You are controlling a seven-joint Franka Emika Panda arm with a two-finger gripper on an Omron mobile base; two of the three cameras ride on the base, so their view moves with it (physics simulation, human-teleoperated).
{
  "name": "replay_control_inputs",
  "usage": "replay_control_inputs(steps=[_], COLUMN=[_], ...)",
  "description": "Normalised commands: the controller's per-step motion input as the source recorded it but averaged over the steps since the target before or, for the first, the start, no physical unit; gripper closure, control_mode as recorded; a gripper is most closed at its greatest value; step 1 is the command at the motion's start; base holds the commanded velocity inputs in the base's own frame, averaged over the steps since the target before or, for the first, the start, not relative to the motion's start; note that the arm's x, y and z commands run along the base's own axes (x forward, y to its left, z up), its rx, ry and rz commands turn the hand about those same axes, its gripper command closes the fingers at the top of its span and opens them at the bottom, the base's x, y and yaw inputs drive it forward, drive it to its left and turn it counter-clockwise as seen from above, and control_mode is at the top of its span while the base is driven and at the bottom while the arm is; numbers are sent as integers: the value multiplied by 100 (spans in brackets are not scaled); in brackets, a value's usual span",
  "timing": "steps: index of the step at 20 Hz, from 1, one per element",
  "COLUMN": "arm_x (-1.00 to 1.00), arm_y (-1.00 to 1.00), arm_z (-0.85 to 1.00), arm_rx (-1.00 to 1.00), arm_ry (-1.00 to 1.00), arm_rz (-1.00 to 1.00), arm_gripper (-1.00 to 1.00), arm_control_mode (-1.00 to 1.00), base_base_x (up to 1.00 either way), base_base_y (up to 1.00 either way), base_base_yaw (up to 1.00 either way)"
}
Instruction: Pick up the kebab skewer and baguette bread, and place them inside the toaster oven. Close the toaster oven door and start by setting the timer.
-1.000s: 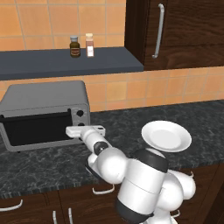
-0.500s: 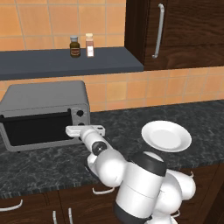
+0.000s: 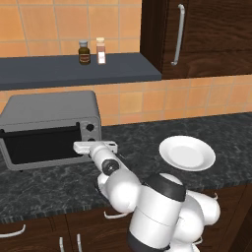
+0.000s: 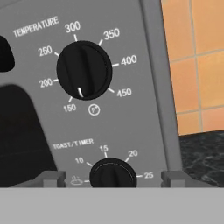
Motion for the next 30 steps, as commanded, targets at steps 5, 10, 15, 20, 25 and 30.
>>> replay_control_inputs(steps=[5, 10, 15, 20, 25, 30], arm_x=[0, 0, 0, 0, 0, 0], arm_y=[0, 0, 0, 0, 0, 0], arm_z=[0, 0, -3, -14, -18, -16], arm_rx=[0, 2, 11, 23, 25, 26], arm_ry=[0, 0, 0, 0, 0, -3], arm_rz=[0, 0, -2, -7, -12, -11], arm_gripper=[100, 100, 100, 100, 100, 100], arm_control_mode=[-100, -100, -100, -100, -100, -100], base_base_x=[0, 0, 0, 0, 0, 0], base_base_y=[0, 0, 0, 0, 0, 0], base_base_yaw=[0, 0, 0, 0, 0, 0])
